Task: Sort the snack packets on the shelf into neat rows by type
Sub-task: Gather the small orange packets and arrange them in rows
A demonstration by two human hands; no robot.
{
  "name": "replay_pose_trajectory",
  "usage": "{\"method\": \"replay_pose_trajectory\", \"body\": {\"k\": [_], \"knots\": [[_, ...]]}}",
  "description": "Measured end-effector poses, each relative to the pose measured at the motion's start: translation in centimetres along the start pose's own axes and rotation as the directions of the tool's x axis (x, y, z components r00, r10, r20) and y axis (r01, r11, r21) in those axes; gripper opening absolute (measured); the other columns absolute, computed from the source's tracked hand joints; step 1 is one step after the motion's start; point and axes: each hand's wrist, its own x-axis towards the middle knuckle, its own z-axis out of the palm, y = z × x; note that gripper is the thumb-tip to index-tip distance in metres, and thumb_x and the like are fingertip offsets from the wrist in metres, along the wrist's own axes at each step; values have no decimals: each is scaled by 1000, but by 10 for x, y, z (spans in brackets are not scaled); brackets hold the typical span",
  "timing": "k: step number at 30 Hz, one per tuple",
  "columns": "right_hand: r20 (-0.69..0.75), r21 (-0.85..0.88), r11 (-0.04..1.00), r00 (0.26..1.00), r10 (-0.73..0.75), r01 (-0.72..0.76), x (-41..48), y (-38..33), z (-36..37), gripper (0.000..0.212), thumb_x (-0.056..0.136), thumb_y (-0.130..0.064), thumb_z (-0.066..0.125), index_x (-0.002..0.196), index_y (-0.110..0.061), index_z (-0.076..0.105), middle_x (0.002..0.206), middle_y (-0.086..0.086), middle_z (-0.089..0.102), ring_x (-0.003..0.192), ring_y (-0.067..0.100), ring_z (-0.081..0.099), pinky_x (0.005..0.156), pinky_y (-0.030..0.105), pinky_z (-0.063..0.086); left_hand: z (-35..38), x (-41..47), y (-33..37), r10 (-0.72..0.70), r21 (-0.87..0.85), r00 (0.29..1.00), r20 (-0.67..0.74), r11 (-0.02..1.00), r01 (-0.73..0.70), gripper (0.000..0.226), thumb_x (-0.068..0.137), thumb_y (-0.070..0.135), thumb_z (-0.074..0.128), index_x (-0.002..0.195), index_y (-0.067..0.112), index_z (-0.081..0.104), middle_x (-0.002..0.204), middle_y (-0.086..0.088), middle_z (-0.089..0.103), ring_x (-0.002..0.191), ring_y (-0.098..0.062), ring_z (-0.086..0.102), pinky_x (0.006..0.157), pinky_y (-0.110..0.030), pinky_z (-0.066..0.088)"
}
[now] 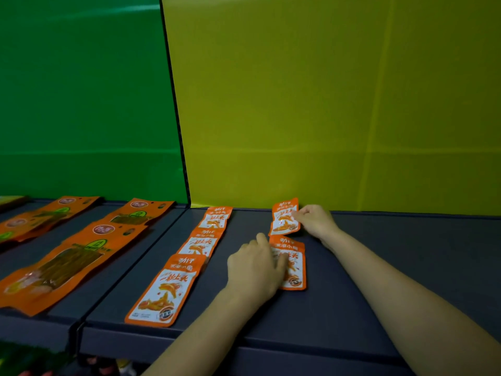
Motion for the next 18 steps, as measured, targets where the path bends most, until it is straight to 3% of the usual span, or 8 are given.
{"method": "replay_pose_trajectory", "body": {"k": [2,5,6,8,10,15,18], "knots": [[-14,-100,995,1000,-20,19,1,2,3,34,90,-28,58,89,5,68,96,18,70,83,29,61,69,30,40,0,-3,-2,55,60,997,-48,997,-52,40,93,50,31,107,15,45,115,-4,56,108,-23,52,83,-34,41],[-31,-289,955,997,-70,58,3,4,6,30,88,-38,57,92,-11,69,104,10,69,98,29,62,77,34,47,2,-11,-7,259,112,936,-237,965,-238,43,84,51,27,93,19,55,92,1,59,84,-19,59,70,-29,45],[-31,-327,943,996,-80,66,3,4,7,29,88,-39,57,91,-13,68,105,9,69,100,29,61,78,35,47,2,-14,-7,318,79,919,-234,948,-308,44,83,52,27,95,20,56,93,2,59,84,-18,58,71,-28,44],[-37,-394,915,994,-107,84,3,4,7,32,89,-39,55,90,-11,68,102,10,69,97,29,62,76,34,47,4,-18,-8,386,23,917,-99,923,-385,54,82,55,21,111,22,53,112,3,53,102,-17,50,85,-29,37],[-43,-473,874,988,-151,112,0,3,9,34,91,-39,51,92,-8,66,102,11,68,95,29,62,74,35,48,5,-20,-11,402,33,913,-72,916,-400,58,82,57,18,118,24,51,121,4,50,108,-16,47,90,-30,35],[-31,-615,772,972,-231,163,0,6,13,30,94,-42,45,87,-13,52,106,14,65,98,30,61,68,32,41,15,-19,-11,386,104,899,-205,922,-372,37,82,55,35,84,33,65,83,15,64,71,-5,61,61,-19,50],[-38,-631,759,970,-239,162,0,6,13,37,95,-41,43,98,-8,58,106,14,64,98,31,61,68,32,41,16,-20,-9,384,108,889,-250,923,-368,39,81,56,36,81,32,66,79,15,64,68,-4,60,59,-19,49]]}}
